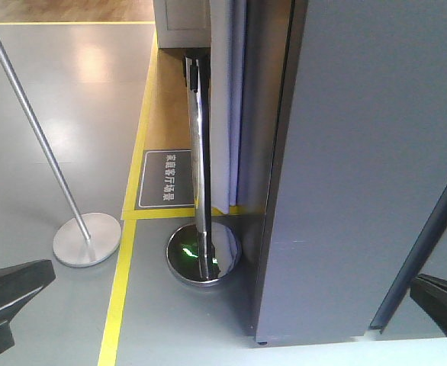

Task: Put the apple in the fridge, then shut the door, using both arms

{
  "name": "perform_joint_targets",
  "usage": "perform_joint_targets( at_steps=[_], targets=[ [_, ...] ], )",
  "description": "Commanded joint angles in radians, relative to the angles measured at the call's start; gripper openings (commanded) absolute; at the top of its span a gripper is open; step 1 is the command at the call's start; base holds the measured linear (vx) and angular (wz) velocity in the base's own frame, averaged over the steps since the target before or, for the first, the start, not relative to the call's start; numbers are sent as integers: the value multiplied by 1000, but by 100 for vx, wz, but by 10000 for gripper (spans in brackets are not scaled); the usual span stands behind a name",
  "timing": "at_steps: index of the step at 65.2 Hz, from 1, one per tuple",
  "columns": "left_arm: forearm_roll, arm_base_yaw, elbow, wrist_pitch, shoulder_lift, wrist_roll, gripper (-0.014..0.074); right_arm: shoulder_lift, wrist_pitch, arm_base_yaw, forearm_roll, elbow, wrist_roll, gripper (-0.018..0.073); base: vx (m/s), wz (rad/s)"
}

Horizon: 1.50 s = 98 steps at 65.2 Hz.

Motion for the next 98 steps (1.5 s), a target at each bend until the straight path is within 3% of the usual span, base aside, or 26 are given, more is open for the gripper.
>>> perform_joint_targets(
  at_steps=[1, 7, 15, 21, 28, 33, 35, 44, 48, 52, 58, 62, 70, 77, 90, 98],
  targets=[
    [-112, -2, -25, -1, 1, -8, -8, 6, -32, -1, 46, -25, -4, -2, 0, 0],
    [-257, -2, -25, -11, 1, -8, -8, 6, -32, -1, 46, -25, -4, -2, 0, 0],
    [-544, -2, -25, 8, 2, -8, -8, 6, -32, -1, 46, -25, -4, -2, 0, 0],
    [-709, -2, -25, 8, 2, -8, -8, 6, -32, -1, 46, -25, -4, -2, 0, 0],
    [-825, -2, -25, 2, 2, -8, -8, 6, -32, -1, 46, -25, -4, -2, 0, 0],
    [-843, -2, -17, 6, 2, 28, -8, 6, -32, -1, 46, -25, -4, -2, 0, 0],
    [-847, -2, -11, 10, 2, 81, -8, 6, -32, -1, 46, -25, -4, -2, 0, 0],
    [-879, -8, 68, -6, 1, 605, -8, 6, -32, -1, 46, -25, -4, -2, 0, 0],
    [-977, -15, 123, -14, 1, 825, -8, 6, -32, -1, 46, -25, -4, -2, 0, 0],
    [-1125, -17, 182, 6, 1, 1070, -8, 6, -32, -1, 46, -25, -4, -2, 0, 0],
    [-1293, -17, 253, 37, 1, 1310, -8, 6, -32, -1, 46, -25, -4, -2, 0, 0],
    [-1352, -17, 300, 47, 1, 1429, -8, 6, -32, -1, 46, -25, -4, -2, 0, 0],
    [-1360, -17, 356, 64, 1, 1537, -8, 6, -32, -1, 46, -25, -5, -2, 0, 0],
    [-1361, -17, 394, 69, -29, 1534, -8, 6, -32, -1, 46, -25, -5, -2, 0, 0],
    [-1422, -17, 393, 226, -183, 1590, -8, 6, -32, -1, 46, -25, -4, -2, 0, 0],
    [-1420, -17, 393, 357, -278, 1621, -8, 6, -32, -1, 46, -25, -4, -2, 0, 0]
  ],
)
